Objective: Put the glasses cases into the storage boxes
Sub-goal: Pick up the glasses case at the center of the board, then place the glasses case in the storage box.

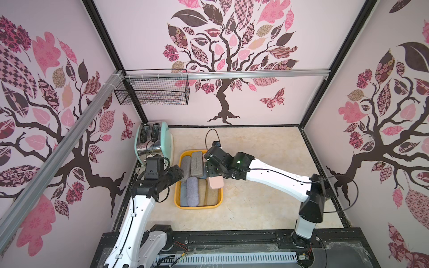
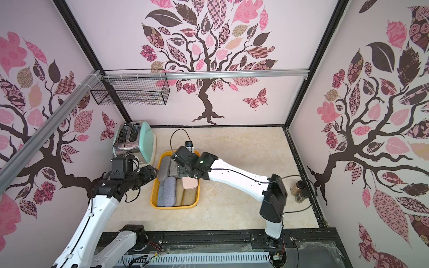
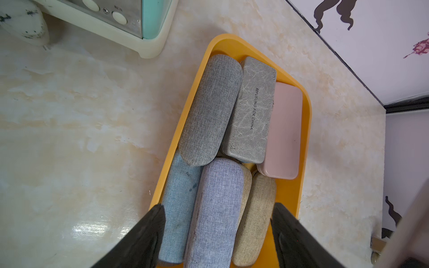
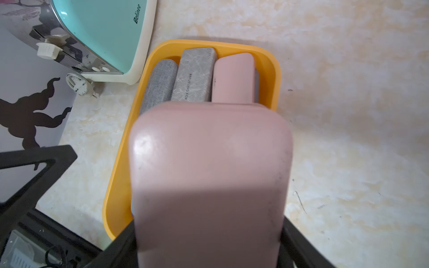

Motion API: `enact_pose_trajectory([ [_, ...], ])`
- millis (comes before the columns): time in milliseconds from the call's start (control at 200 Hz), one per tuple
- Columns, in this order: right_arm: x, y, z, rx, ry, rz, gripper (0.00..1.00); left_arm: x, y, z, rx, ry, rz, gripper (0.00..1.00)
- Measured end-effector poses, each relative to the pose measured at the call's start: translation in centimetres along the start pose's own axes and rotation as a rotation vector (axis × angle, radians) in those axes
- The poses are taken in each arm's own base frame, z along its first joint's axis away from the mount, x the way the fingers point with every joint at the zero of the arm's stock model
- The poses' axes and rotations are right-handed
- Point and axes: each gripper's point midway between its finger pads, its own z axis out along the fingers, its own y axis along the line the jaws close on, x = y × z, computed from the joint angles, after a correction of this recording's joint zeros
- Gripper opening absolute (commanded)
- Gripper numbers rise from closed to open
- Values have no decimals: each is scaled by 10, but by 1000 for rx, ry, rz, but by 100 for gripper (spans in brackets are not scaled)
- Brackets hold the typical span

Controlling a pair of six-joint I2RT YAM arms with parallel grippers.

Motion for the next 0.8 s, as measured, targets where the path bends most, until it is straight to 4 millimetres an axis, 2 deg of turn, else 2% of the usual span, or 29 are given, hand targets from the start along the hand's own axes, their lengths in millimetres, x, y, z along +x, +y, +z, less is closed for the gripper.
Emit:
enact_pose_trajectory([
  [85,19,12,24,18,51,-45,57,-2,-1,-4,4,-20,2,75],
  [175,44,15,44,47,118,-83,58,-2,0,-5,3,-22,2,75],
  [295,67,14,56,68,175,-117,58,-2,0,-3,0,-18,2,75],
  [520,75,7,63,85,201,-120,60,-2,0,-4,1,-19,2,75],
  [800,94,0,89,111,235,-148,62,-2,0,-4,1,-19,2,75],
])
